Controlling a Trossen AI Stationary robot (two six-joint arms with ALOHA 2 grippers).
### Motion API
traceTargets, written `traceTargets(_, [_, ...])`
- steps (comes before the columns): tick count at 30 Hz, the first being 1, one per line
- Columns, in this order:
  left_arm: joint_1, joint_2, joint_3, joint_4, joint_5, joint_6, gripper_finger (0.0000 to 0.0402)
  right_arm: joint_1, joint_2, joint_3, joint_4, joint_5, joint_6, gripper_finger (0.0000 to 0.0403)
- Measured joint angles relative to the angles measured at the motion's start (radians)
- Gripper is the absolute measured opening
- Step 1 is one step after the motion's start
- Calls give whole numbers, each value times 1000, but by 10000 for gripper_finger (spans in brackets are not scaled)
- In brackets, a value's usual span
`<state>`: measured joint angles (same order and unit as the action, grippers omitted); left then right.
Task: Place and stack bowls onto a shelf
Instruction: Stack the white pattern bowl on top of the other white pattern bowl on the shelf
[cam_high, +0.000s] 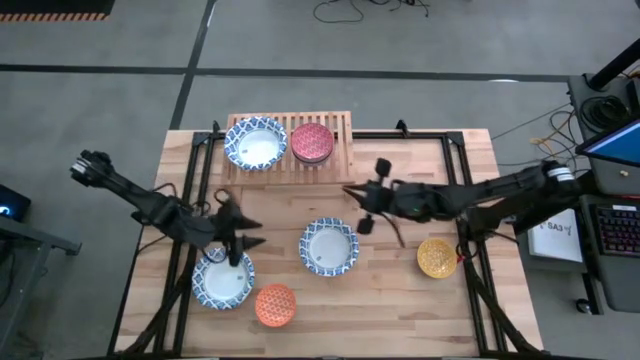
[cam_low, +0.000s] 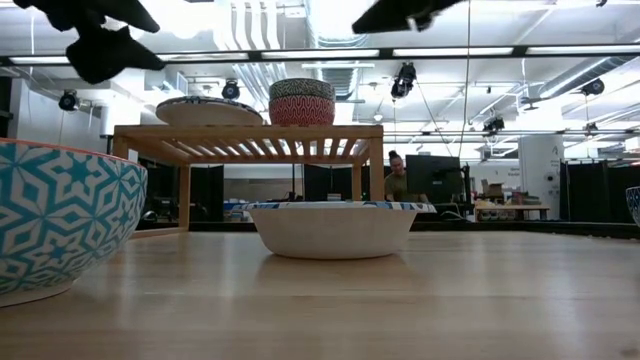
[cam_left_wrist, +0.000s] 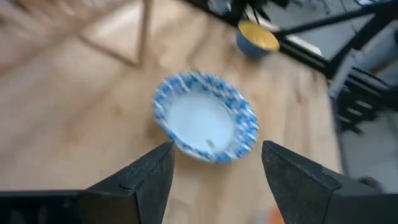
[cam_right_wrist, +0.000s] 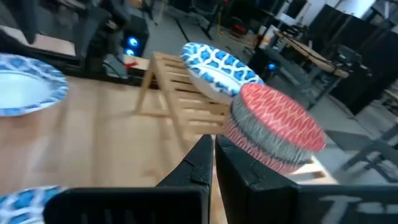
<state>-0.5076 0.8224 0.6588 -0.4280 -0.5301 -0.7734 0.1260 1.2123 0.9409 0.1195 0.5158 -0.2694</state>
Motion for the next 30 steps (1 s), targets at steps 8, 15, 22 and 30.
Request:
traceTargets(8, [0, 190, 75, -125, 276, -316, 223, 67, -169, -220, 166, 1, 4, 8])
traceTargets(15, [0, 366, 185, -437, 436, -535, 223, 93, -227, -318, 207, 1, 43, 8])
traceTargets(22, [0, 525, 328, -644, 496, -555, 223, 93, -224, -328, 209, 1, 49, 9])
traceTargets(30, [-79, 693, 448, -649, 679, -430, 223, 92, -222, -329, 208, 2, 34, 9])
